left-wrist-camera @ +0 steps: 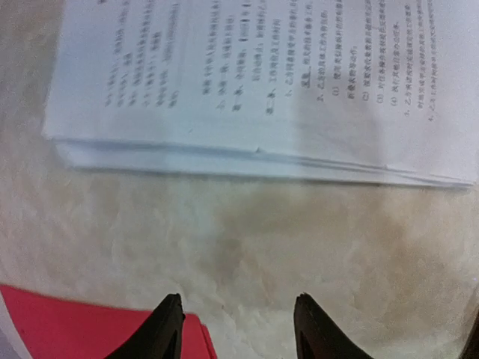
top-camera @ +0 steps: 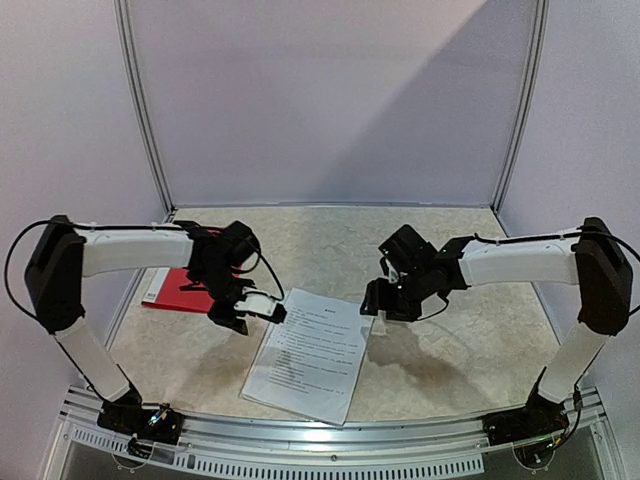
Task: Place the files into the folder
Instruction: Move the file to the corner of the board, then move the file to the center of the board, then pick up the folder from the corner of the board, then pass from the left arm to the right
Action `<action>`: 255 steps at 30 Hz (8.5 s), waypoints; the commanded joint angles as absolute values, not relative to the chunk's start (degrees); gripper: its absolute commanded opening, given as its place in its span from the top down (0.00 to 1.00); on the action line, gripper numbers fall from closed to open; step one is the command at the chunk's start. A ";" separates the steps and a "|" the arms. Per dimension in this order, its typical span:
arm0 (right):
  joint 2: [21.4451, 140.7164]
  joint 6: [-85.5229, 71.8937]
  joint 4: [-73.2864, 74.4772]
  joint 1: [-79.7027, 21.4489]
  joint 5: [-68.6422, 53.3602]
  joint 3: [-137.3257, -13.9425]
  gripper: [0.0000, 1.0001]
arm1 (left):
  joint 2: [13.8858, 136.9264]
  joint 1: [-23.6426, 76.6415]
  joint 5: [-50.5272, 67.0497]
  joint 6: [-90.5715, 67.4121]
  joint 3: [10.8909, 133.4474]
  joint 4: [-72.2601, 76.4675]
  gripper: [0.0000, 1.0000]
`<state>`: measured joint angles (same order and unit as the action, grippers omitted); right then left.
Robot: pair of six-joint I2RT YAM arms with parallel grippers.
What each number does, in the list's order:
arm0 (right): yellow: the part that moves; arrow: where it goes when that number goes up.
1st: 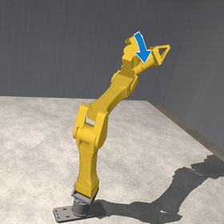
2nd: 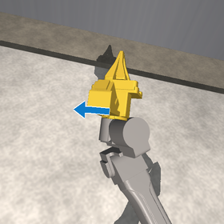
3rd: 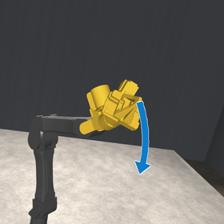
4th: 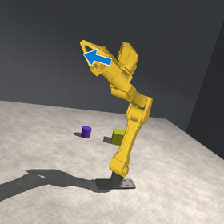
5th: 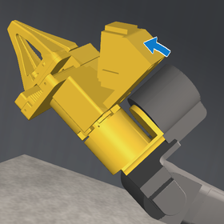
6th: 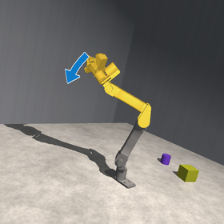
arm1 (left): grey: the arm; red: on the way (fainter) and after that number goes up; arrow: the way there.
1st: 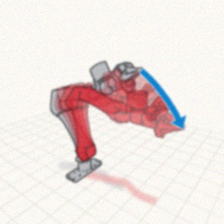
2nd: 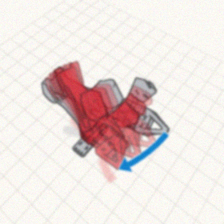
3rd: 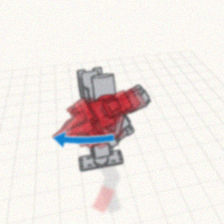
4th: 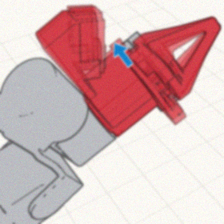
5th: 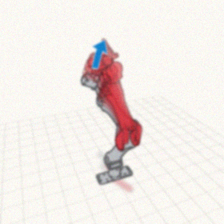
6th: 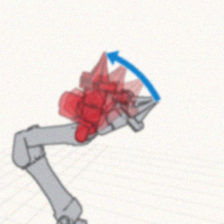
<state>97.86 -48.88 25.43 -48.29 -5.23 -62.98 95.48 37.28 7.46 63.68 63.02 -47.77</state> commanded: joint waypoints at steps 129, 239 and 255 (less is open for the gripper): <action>128.53 -21.23 41.22 -30.25 12.62 -104.38 0.38 | 110.30 -13.10 10.41 27.21 88.68 -57.49 0.08; 98.44 -55.04 3.71 -41.74 -11.69 -66.47 0.25 | 100.78 42.46 -37.25 51.56 62.61 2.76 1.00; 123.26 -84.38 -18.26 -46.92 -13.43 -84.98 0.36 | 85.35 43.66 -34.23 44.77 50.72 3.90 1.00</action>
